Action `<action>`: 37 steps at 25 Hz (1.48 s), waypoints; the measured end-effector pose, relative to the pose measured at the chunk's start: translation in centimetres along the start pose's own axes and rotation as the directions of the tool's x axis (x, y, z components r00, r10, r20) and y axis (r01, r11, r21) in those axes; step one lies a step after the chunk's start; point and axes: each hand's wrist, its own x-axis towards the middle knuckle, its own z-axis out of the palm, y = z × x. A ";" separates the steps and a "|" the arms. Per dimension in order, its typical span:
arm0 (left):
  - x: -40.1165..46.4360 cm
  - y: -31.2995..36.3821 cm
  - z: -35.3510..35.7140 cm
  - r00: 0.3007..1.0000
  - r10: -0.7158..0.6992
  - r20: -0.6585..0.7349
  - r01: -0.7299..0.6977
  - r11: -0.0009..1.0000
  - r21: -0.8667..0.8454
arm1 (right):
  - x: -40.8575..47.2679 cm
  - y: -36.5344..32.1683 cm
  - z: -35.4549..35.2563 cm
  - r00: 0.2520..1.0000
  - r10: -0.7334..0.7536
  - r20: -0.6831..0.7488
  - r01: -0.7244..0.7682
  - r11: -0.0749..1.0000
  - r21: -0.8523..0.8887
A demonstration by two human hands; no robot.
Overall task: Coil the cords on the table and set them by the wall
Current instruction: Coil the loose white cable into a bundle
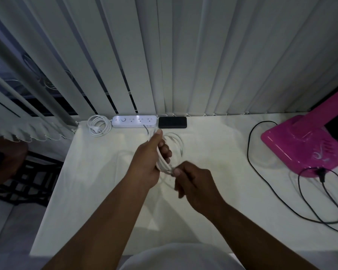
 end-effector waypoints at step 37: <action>-0.8 -0.8 -0.1 0.991 -0.015 0.133 -0.009 0.985 0.175 | 2.1 -2.8 -1.9 0.907 -0.419 -0.046 0.299 0.716 -0.631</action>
